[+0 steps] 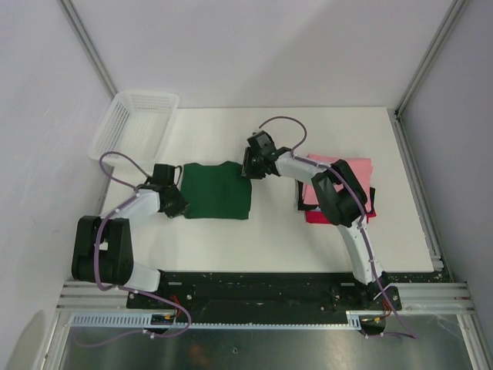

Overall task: Fold and stack the t-shirts
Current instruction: Put the neatly folded tshirt into the corner of the board with both arms

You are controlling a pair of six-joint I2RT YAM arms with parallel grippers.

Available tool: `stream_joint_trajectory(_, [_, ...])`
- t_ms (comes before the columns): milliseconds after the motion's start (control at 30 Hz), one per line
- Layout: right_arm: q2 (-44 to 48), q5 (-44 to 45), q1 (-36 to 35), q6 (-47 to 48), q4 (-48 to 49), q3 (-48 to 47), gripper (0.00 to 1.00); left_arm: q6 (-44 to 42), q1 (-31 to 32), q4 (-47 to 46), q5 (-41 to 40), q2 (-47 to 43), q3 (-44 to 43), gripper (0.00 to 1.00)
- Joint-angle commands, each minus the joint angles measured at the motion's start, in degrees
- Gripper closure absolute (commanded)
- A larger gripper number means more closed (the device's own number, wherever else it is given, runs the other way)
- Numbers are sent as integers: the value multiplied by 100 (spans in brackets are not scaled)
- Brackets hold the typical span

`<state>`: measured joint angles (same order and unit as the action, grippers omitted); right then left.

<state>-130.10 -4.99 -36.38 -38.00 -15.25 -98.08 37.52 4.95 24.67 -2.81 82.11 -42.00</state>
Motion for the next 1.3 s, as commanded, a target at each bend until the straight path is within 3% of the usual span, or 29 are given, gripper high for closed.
stream_joint_trajectory(0, [-145,350,-281,-274,-382,-91,69,-81,-45,-113,129,-108,-276,100])
stream_joint_trajectory(200, [83,664,-382,-280,-620,-276,96,-220,-45,-112,504,-329,-366,100])
stream_joint_trajectory(267, [214,824,-410,-208,-752,-375,99,-331,-46,-111,820,-444,-440,100])
stream_joint_trajectory(533, [544,1603,-607,240,-1506,-1013,100,-737,-33,149,1469,-743,-816,100])
stream_joint_trajectory(933, [802,1896,-664,433,-1963,-1372,100,-821,55,406,1900,-982,-1178,100])
stream_joint_trajectory(1267, [1317,1958,-392,593,-2161,-1221,100,-691,524,556,1907,-1022,-1647,100])
